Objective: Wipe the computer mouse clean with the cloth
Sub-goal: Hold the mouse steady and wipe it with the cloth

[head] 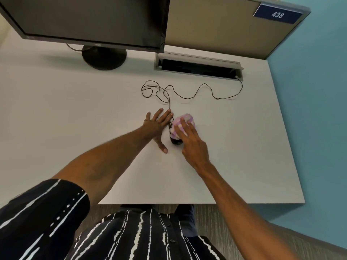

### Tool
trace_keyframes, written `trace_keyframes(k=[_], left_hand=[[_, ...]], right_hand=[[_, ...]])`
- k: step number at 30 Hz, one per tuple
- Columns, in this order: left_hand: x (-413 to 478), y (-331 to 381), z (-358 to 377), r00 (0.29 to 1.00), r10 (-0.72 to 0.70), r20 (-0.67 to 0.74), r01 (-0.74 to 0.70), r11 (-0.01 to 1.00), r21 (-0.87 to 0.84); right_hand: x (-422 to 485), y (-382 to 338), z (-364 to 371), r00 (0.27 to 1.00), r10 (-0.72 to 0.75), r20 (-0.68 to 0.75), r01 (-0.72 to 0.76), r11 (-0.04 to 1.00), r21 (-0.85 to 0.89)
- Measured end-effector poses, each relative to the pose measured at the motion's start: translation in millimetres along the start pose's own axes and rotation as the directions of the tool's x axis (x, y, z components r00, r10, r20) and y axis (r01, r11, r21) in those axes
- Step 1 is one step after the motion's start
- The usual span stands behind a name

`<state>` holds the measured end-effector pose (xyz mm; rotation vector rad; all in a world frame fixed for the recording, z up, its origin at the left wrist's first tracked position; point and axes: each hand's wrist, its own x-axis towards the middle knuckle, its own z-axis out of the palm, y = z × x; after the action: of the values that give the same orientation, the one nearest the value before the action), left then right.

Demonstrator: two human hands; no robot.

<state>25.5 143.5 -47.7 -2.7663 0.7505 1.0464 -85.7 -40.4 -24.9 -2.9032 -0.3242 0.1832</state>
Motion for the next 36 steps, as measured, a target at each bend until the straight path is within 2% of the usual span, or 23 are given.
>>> trace_keyframes(k=[4, 13, 17, 21, 26, 30, 33, 36], left_hand=[[0.0, 0.6, 0.0, 1.000, -0.003, 0.006, 0.003, 1.000, 0.017], [0.1, -5.2, 5.2, 0.999, 0.028, -0.047, -0.030, 0.999, -0.032], [1.4, -5.3, 5.1, 0.999, 0.032, -0.035, -0.033, 0.999, -0.039], [1.0, -4.8, 5.0, 0.999, 0.034, -0.023, -0.035, 0.998, -0.045], [1.2, -4.4, 2.8, 1.000, 0.021, -0.003, -0.021, 0.999, -0.044], [0.5, -6.0, 4.4, 0.999, 0.028, -0.032, -0.029, 0.999, -0.033], [0.5, -5.5, 6.3, 0.999, 0.027, -0.045, -0.029, 0.999, -0.030], [3.1, -4.9, 8.7, 0.998, 0.022, -0.056, -0.024, 0.999, -0.024]], right_hand=[[15.1, -4.8, 5.0, 0.983, -0.054, 0.174, 0.057, 0.998, -0.011], [-58.5, 9.0, 11.5, 0.982, -0.140, 0.127, 0.140, 0.990, 0.006], [-65.9, 15.6, 7.3, 0.996, -0.071, 0.060, 0.070, 0.997, 0.010], [-26.9, 6.3, -5.5, 0.999, -0.025, 0.019, 0.025, 1.000, -0.002], [21.3, -13.0, -6.5, 0.988, -0.018, 0.155, 0.022, 0.999, -0.024], [12.6, -17.3, 2.9, 0.970, 0.042, 0.240, -0.042, 0.999, -0.005], [-16.0, -12.8, 7.3, 0.959, -0.031, 0.282, 0.056, 0.995, -0.082], [-42.8, -8.2, 4.0, 0.955, -0.148, 0.255, 0.159, 0.987, -0.020]])
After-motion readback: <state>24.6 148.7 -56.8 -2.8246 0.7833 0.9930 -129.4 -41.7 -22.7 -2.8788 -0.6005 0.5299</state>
